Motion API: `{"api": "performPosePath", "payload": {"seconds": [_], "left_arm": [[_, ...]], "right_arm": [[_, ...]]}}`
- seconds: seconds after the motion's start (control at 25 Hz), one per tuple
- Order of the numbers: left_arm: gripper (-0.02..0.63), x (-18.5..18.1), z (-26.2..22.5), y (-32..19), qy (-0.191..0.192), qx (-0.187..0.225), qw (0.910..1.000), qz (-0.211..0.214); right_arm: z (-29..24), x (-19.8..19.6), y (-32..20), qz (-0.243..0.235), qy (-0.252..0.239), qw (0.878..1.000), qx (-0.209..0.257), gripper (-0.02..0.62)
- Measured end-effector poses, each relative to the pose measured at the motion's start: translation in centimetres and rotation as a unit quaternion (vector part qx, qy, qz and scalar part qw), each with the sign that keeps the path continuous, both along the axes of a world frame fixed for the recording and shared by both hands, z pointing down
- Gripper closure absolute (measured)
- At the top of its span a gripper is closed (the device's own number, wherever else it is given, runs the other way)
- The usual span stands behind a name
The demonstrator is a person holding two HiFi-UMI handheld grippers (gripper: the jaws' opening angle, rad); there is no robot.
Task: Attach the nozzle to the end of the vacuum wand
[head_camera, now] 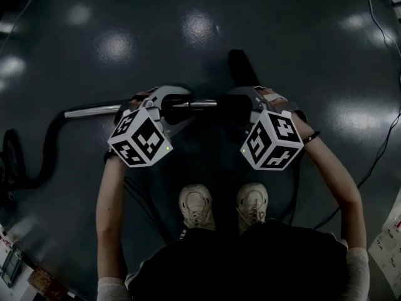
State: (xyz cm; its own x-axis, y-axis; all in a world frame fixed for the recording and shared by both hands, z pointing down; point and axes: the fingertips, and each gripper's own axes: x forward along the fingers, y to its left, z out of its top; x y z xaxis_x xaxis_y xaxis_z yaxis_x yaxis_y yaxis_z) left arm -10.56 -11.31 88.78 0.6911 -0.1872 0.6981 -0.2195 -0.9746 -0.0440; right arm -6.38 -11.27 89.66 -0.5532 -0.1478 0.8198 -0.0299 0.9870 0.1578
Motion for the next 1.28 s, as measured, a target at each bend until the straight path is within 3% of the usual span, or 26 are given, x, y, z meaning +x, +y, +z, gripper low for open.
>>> {"api": "performPosePath", "payload": {"seconds": [0.04, 0.08, 0.12, 0.2, 0.28, 0.36, 0.4, 0.44, 0.48, 0.56, 0.64, 0.68, 0.8, 0.88, 1.04, 1.16, 1.28], "left_arm": [[0.473, 0.5, -1.7, -0.9, 0.056, 0.005, 0.9979, -0.032], [0.588, 1.0, -3.9, -2.1, 0.128, 0.01, 0.9891, -0.073], [0.601, 1.2, -6.0, -3.4, 0.198, 0.013, 0.9735, -0.114], [0.601, 0.8, -9.0, -5.6, 0.288, 0.02, 0.9383, -0.191], [0.601, -0.5, -10.7, -7.6, 0.337, 0.041, 0.8941, -0.292], [0.601, -2.7, -11.6, -9.0, 0.362, 0.06, 0.8301, -0.42], [0.601, -3.6, -11.6, -9.2, 0.364, 0.066, 0.8012, -0.47], [0.601, -4.1, -11.6, -9.2, 0.363, 0.073, 0.7824, -0.501], [0.601, -4.3, -11.4, -9.1, 0.359, 0.082, 0.7737, -0.515], [0.601, -4.1, -11.0, -8.8, 0.351, 0.102, 0.7701, -0.523], [0.583, -3.5, -10.5, -8.3, 0.342, 0.113, 0.7755, -0.519], [0.572, -3.2, -10.2, -8.2, 0.337, 0.112, 0.7799, -0.515], [0.584, -2.8, -9.9, -8.1, 0.339, 0.097, 0.7859, -0.508], [0.606, -2.6, -9.9, -8.1, 0.344, 0.096, 0.7906, -0.497], [0.606, -2.1, -10.6, -8.1, 0.355, 0.124, 0.7937, -0.478], [0.606, -1.3, -10.5, -8.1, 0.344, 0.142, 0.8059, -0.461], [0.606, -1.4, -10.2, -8.2, 0.341, 0.153, 0.8074, -0.456]], "right_arm": [[-0.4, -0.2, -0.1, 0.016, -0.019, 1.0, -0.017, 0.416], [-1.2, -0.4, -0.4, 0.044, -0.052, 0.997, -0.038, 0.418], [-2.6, -0.6, -1.1, 0.085, -0.099, 0.989, -0.062, 0.442], [-6.1, -0.4, -3.7, 0.197, -0.21, 0.953, -0.099, 0.585], [-8.8, 0.9, -6.7, 0.309, -0.295, 0.898, -0.105, 0.588], [-10.5, 3.0, -8.8, 0.401, -0.339, 0.848, -0.069, 0.588], [-11.0, 4.0, -9.5, 0.433, -0.348, 0.831, -0.043, 0.588], [-11.3, 4.9, -10.0, 0.455, -0.352, 0.818, -0.02, 0.588], [-11.5, 5.5, -10.2, 0.47, -0.356, 0.808, -0.006, 0.589], [-11.7, 6.0, -10.4, 0.482, -0.377, 0.79, -0.017, 0.588], [-11.6, 5.8, -10.1, 0.478, -0.404, 0.778, -0.052, 0.589], [-11.4, 5.5, -9.9, 0.472, -0.408, 0.779, -0.065, 0.588], [-10.5, 3.9, -9.2, 0.438, -0.383, 0.807, -0.1, 0.577], [-10.1, 3.3, -9.0, 0.43, -0.376, 0.814, -0.107, 0.59], [-9.7, 3.3, -9.2, 0.432, -0.374, 0.817, -0.074, 0.59], [-9.0, 3.2, -9.4, 0.441, -0.372, 0.814, -0.074, 0.59], [-8.7, 3.2, -9.7, 0.446, -0.377, 0.808, -0.071, 0.59]]}}
